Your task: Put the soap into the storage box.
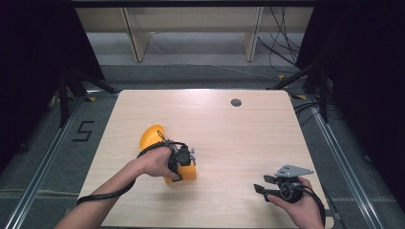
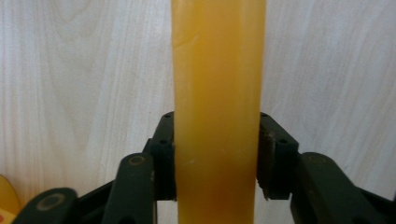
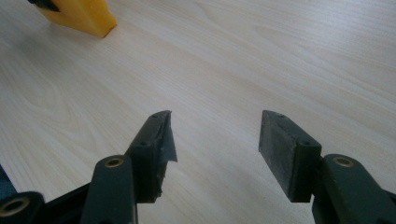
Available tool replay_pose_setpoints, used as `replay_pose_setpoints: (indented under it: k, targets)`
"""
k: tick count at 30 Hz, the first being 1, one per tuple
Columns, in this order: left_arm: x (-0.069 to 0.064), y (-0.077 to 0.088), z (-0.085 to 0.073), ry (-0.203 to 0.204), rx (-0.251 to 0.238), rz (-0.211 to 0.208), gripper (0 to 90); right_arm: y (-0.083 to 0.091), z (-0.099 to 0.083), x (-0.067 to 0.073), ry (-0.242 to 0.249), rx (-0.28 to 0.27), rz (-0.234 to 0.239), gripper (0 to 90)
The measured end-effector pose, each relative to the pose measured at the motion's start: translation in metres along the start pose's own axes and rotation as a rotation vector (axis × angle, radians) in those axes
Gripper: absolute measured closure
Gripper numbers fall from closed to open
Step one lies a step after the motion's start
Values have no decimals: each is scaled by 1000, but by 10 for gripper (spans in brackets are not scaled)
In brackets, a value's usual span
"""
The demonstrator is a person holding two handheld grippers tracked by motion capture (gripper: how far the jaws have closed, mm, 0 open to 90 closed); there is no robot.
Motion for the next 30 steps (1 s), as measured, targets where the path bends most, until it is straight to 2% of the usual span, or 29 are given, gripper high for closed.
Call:
replay_pose_setpoints:
  k: [3,5,7,8,9,10,12,13,14,15,16,17,18,19,21,22,23,24,25,26,27,28,29,30]
  targets:
    - [2,1,0,-7,-4,4,604,0,0,0,-1,0,0,447]
    - [-1,1,-1,49,2,-12,605,0,0,0,2,1,-2,447]
    - [1,1,-1,45,6,3,606,0,0,0,1,1,-2,447]
    - [-1,1,-2,85,3,-3,606,0,-1,2,-22,4,1,447]
    - [-1,2,-2,135,2,14,607,0,0,-1,3,0,-2,447]
    - [-2,2,-3,181,3,19,607,0,0,-1,4,1,-1,447]
    - [-6,3,-4,310,-8,10,607,0,0,-1,3,0,-1,447]
    - [-8,5,-4,426,-29,-9,608,-1,0,-1,4,0,-2,447]
    - [-13,7,-1,659,-76,-68,607,-1,0,-1,2,0,1,447]
    - [-14,9,-1,711,-93,-96,607,-1,-1,0,-6,4,7,446]
    - [-15,11,-4,715,-85,-90,607,-1,-1,-1,1,2,1,447]
    - [-15,11,-7,731,-80,-64,607,-1,-1,0,1,3,2,446]
    - [-15,11,-7,731,-80,-64,607,-1,-1,0,1,3,2,446]
    - [-13,11,-12,718,-58,-12,608,-2,-1,1,-1,6,11,446]
    - [-14,12,-14,730,-44,-17,607,-2,0,0,16,0,5,446]
    - [-14,12,-15,752,-42,-23,608,-1,-1,1,-4,2,8,445]
    - [-14,12,-15,752,-42,-23,608,-1,-1,1,-4,2,8,445]
    - [-15,14,-16,762,-30,-28,608,-1,-2,4,-30,15,18,446]
    - [-13,15,-17,782,-52,-2,608,-2,-1,2,-20,1,13,446]
    - [-13,15,-17,782,-52,-2,608,-2,-1,2,-20,1,13,446]
    - [-13,19,-18,799,-39,-8,608,-1,-1,1,-14,2,4,446]
    - [-11,22,-19,829,-44,-7,608,-1,-1,3,-30,11,12,446]
    - [-11,22,-19,829,-44,-7,608,-1,-1,3,-31,11,14,445]
    - [-10,24,-20,845,-47,-11,608,-1,-1,1,-12,3,-1,445]
Point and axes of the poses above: each handheld gripper's, and its own axes: y roughly backward along the jaws, z roughly out of its top, x roughly to its left, the point moved 9 cm from there along -y, roughly forward along the jaws, and after that the axes turned 2 degrees about y, right-handed, at the moved point
